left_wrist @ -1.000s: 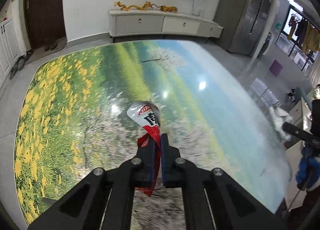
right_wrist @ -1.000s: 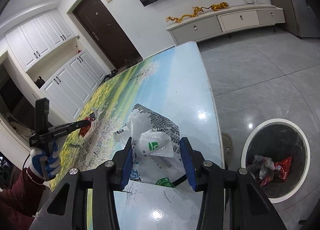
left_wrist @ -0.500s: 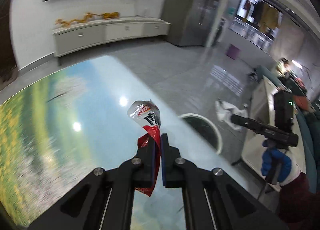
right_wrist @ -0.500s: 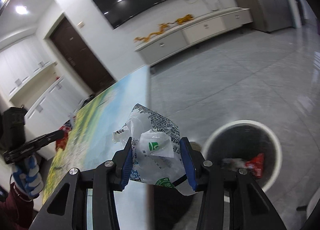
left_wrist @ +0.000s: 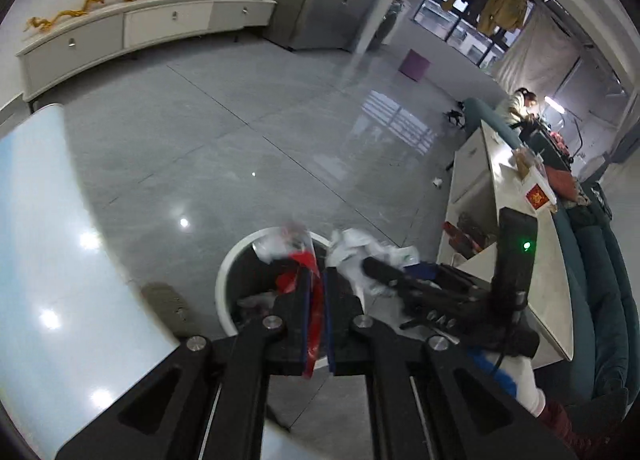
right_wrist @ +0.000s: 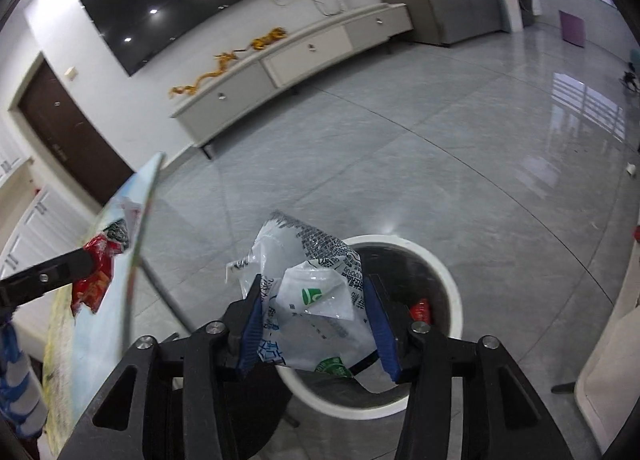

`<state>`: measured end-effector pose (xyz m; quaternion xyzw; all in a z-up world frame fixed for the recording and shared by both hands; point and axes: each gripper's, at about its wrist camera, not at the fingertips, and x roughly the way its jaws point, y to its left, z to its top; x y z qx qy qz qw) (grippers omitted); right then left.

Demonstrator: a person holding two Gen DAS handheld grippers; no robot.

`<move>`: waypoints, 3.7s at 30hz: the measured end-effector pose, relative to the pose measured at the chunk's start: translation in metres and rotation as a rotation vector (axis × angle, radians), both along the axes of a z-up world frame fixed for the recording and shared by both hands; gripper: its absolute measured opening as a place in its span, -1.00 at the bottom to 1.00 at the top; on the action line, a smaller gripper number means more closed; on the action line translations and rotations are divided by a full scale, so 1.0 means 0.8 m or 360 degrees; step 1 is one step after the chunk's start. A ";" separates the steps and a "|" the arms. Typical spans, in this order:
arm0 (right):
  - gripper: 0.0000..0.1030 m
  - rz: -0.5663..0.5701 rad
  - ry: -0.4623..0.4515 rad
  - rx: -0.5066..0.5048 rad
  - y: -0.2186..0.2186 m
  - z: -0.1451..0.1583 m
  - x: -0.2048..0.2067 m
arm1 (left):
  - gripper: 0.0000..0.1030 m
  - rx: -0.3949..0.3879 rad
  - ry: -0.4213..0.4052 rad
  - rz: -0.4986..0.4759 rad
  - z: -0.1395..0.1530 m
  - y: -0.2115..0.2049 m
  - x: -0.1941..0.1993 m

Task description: Collect trash

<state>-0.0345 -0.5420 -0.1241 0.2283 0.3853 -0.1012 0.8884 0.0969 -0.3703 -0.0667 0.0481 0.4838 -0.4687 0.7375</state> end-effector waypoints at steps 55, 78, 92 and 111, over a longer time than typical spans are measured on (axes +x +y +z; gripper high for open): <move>1.00 0.0598 -0.0296 -0.0489 0.354 0.100 0.090 | 0.67 0.0366 -0.0861 0.1630 0.059 0.500 -0.038; 1.00 0.0537 -0.0283 -0.0513 0.346 0.094 0.083 | 0.90 0.0390 -0.0878 0.1774 0.062 0.511 -0.048; 1.00 0.0513 -0.0295 -0.0564 0.345 0.095 0.076 | 0.90 0.0394 -0.0884 0.1770 0.063 0.510 -0.060; 1.00 0.0492 -0.0275 -0.0573 0.337 0.088 0.071 | 0.90 0.0422 -0.0808 0.1731 0.051 0.503 -0.055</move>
